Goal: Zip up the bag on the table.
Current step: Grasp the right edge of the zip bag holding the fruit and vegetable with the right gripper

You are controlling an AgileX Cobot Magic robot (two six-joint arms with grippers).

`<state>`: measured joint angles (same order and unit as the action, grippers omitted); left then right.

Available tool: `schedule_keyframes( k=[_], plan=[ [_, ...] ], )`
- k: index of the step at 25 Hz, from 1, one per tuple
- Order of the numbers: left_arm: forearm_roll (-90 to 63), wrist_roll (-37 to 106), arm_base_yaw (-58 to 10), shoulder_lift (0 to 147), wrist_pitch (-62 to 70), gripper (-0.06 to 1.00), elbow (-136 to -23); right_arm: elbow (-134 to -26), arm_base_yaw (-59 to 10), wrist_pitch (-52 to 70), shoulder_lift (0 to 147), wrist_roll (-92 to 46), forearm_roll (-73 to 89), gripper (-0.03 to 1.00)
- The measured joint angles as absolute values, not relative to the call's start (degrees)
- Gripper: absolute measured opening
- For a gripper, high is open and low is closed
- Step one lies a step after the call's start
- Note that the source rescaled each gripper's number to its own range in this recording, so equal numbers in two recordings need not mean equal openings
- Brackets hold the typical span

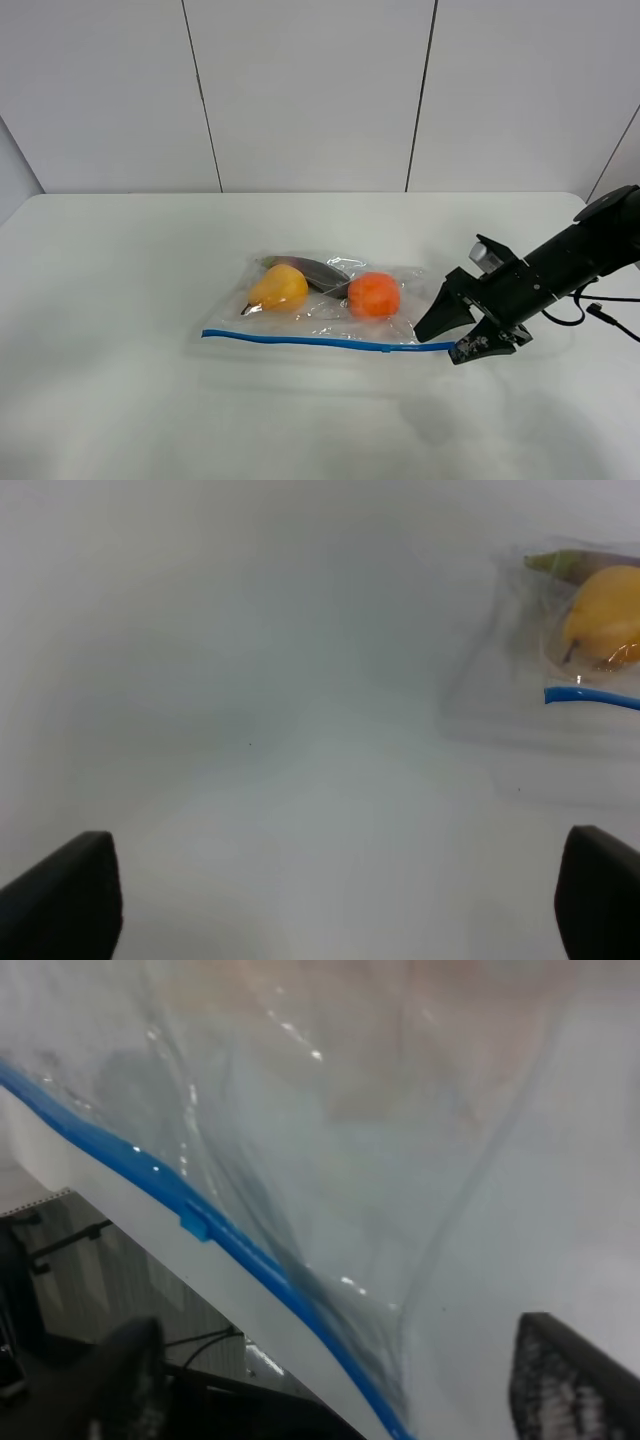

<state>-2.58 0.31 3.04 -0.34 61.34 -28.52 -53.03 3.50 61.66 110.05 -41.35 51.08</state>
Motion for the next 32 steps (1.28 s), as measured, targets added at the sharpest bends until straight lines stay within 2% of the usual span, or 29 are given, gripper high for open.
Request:
schedule_keyframes(
  k=[6,10,30,32],
  plan=[
    [-2.6,0.0,3.0,-0.3,61.3,1.00,-28.5,-53.0,3.5,61.7,110.0,-41.6,51.7,0.59],
    [-2.6,0.3,3.0,-0.3,61.3,1.00,-28.5,-53.0,3.5,62.1,110.0,-41.6,51.7,0.53],
    [-2.6,0.3,3.0,-0.3,61.3,1.00,-28.5,-53.0,3.5,65.3,110.0,-42.8,51.8,0.51],
    [-2.6,0.3,3.0,-0.3,61.3,1.00,-28.5,-53.0,3.5,65.5,110.0,-42.8,51.8,0.48]
  ],
)
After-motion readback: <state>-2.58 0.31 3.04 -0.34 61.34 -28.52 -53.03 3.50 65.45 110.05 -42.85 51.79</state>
